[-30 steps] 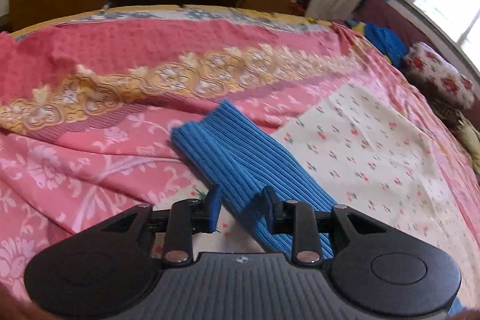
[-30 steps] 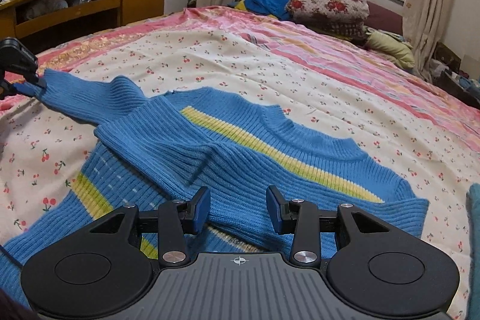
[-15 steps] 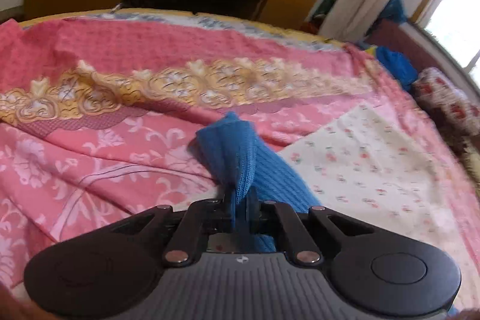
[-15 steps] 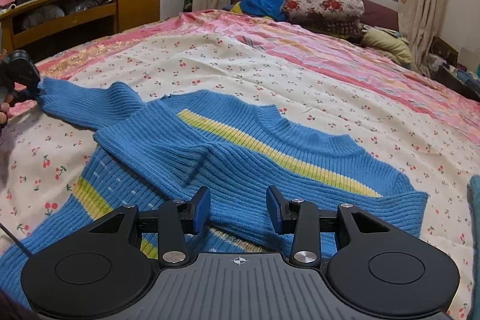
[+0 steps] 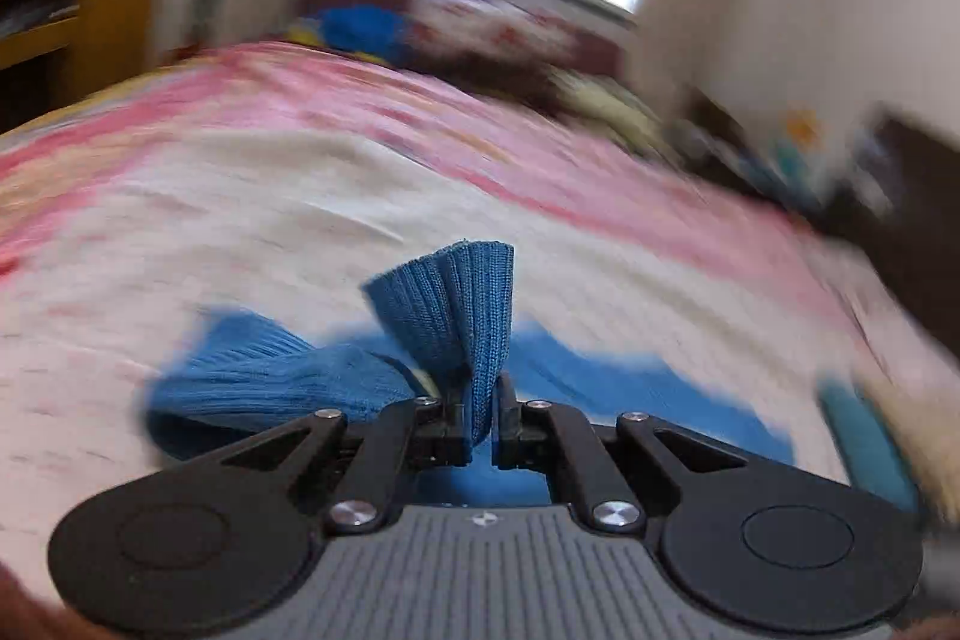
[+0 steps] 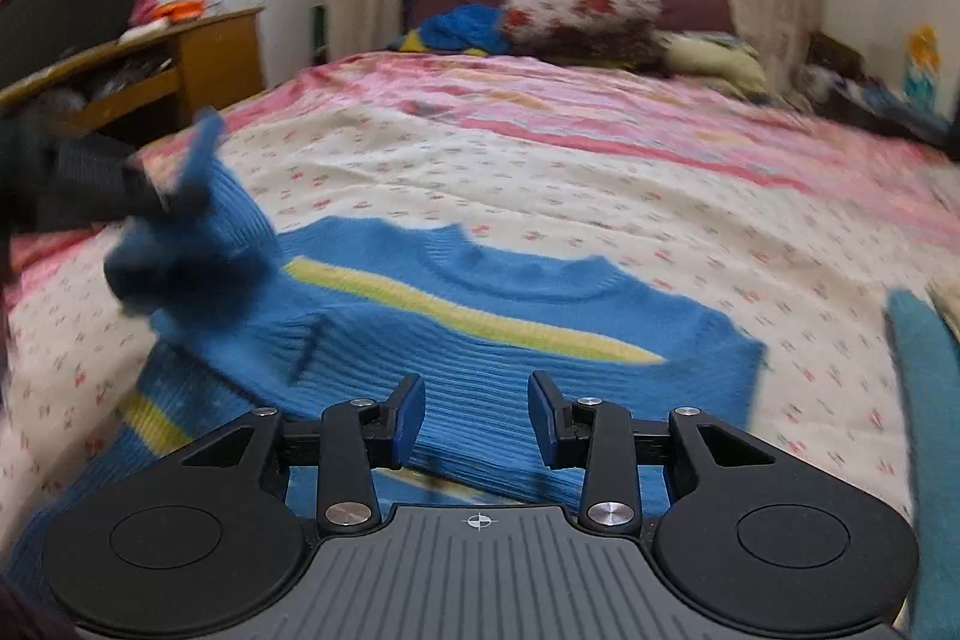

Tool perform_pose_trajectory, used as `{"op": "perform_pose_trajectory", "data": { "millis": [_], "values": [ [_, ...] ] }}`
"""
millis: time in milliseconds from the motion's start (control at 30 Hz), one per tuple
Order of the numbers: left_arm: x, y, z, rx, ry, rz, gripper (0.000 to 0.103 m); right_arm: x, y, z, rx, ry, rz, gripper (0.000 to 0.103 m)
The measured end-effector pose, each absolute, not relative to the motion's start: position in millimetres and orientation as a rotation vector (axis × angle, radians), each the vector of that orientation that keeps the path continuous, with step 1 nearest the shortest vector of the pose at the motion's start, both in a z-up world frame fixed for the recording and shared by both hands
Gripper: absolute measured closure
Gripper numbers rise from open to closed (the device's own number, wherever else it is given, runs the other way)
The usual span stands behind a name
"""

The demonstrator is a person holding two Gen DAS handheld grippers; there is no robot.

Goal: Fold small clothes
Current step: 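Grasp the sleeve cuff with the left tool and lift it, then carry the sleeve across the body and open the left tool while the right tool grasps the sweater side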

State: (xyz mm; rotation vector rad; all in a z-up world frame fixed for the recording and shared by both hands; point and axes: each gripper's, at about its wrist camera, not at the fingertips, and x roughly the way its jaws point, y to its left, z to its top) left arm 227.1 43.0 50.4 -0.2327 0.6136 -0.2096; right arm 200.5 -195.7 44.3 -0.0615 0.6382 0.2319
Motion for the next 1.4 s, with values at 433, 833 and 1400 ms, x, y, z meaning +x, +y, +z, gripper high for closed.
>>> {"op": "perform_pose_trajectory", "data": {
  "millis": [433,833,1400],
  "values": [
    [206.8,-18.4,9.2,0.053,0.648,-0.274,0.089,229.0,-231.0,29.9,0.442,0.813,0.407,0.063],
    [196.7,-16.7,2.6,0.053,0.643,-0.323,0.089,256.9,-207.9,18.7,0.557,0.964,0.385,0.055],
    [182.7,47.0,47.0,0.009,0.540,-0.271,0.052,243.1,-292.1,70.7,0.549,0.708,0.285,0.100]
  ]
}}
